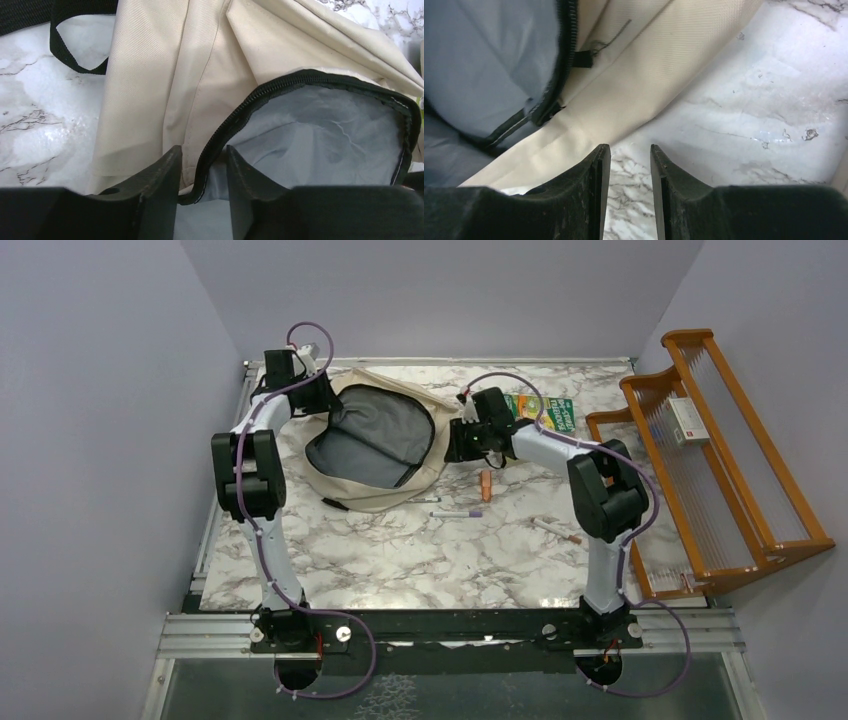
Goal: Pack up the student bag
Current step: Adjust the student bag at the center of the board.
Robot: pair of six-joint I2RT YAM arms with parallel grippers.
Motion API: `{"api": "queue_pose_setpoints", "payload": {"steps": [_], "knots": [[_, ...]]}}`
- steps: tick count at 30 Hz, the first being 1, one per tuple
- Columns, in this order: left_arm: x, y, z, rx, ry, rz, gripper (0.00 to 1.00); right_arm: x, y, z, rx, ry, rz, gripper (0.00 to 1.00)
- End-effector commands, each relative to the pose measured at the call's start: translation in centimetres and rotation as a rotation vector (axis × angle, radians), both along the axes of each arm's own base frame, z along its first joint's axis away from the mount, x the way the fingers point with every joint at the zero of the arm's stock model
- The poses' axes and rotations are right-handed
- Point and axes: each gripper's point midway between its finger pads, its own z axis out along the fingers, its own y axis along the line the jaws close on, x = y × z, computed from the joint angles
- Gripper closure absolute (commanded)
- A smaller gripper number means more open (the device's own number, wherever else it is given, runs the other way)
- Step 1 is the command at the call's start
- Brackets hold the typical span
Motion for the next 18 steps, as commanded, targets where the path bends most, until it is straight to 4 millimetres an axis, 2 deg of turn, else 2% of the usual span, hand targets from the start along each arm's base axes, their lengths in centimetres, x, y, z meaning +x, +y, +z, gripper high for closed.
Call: {"api": "queue_pose_setpoints", "payload": {"steps": [1, 5, 6, 9, 14, 18], "knots": [[1.1, 0.8, 0.4, 0.012, -0.016, 0.025, 0.54, 0.0, 0.6, 5.6, 0.101, -0.129, 0.044, 0.60], [1.4, 1.4, 1.3, 0.037, -0.031, 0.061, 0.42, -0.6, -0.4, 7.6, 0.114, -0.175, -0.008, 0.60], [1.4, 1.6, 1.7, 0.040, -0.035, 0.073, 0.33, -0.6, -0.8, 7.8, 0.107, -0.185, -0.030, 0.60], [1.1, 2.1, 3.2, 0.054, -0.056, 0.116, 0.24, -0.4, -2.6, 8.8, 0.069, -0.221, -0.125, 0.57], [0.0, 3.0, 5.0, 0.079, -0.085, 0.183, 0.20, 0.0, -5.1, 10.1, 0.012, -0.274, -0.255, 0.53], [-1.2, 3.3, 6.2, 0.089, -0.110, 0.223, 0.19, 0.3, -6.9, 9.9, -0.032, -0.276, -0.345, 0.49]]}}
